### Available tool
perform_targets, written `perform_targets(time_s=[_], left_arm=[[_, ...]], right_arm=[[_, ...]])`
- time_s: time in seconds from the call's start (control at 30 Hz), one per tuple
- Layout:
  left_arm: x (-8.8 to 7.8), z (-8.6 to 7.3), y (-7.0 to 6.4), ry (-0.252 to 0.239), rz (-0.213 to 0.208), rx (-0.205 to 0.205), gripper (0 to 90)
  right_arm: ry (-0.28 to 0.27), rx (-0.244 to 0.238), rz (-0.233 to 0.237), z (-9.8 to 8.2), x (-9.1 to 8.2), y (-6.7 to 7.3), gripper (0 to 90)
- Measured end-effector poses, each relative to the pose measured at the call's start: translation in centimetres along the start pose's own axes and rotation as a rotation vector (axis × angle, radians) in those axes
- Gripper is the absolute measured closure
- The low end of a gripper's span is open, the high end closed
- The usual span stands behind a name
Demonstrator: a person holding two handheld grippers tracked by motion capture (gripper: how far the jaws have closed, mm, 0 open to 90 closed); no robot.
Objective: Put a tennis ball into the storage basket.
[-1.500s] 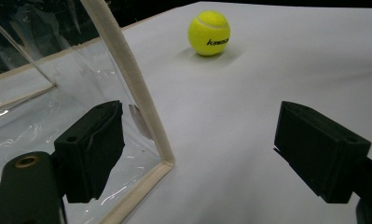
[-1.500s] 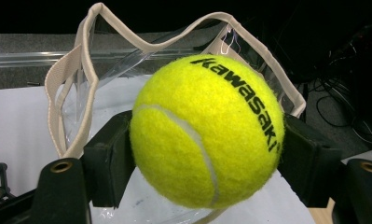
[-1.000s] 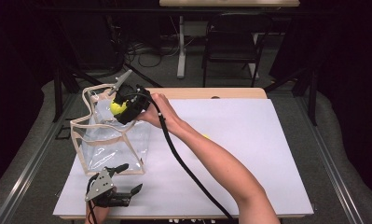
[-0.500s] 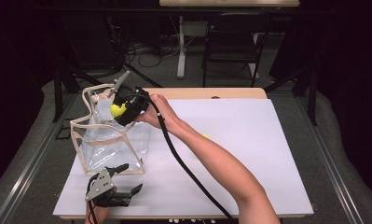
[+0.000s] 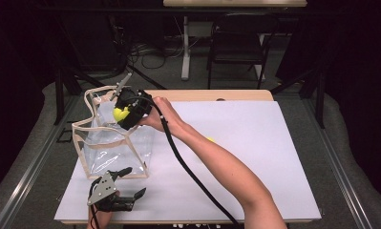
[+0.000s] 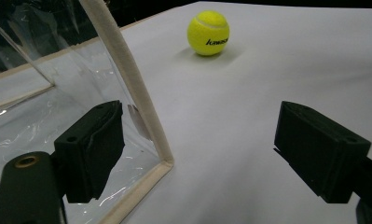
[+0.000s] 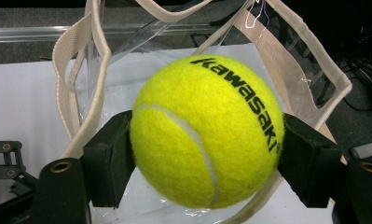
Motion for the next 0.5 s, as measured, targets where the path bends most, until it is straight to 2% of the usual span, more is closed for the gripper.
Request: perform_targets(time_s=[0.5], left_arm=[[-0.02, 0.01, 0.00, -0.001, 0.000, 0.002, 16.0]], right_arm=[[0.026, 0.002, 0.009, -0.06, 0.40, 0.14, 26.1]])
Point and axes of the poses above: each handheld gripper's, and its own axes: x roughly forward along the jaws, z roughly out of its top, y roughly to its left, the point moved 4 cm from there along x, roughly forward along the jaws, and after that the axes turned 5 degrees about y, right-handed, at the moved point
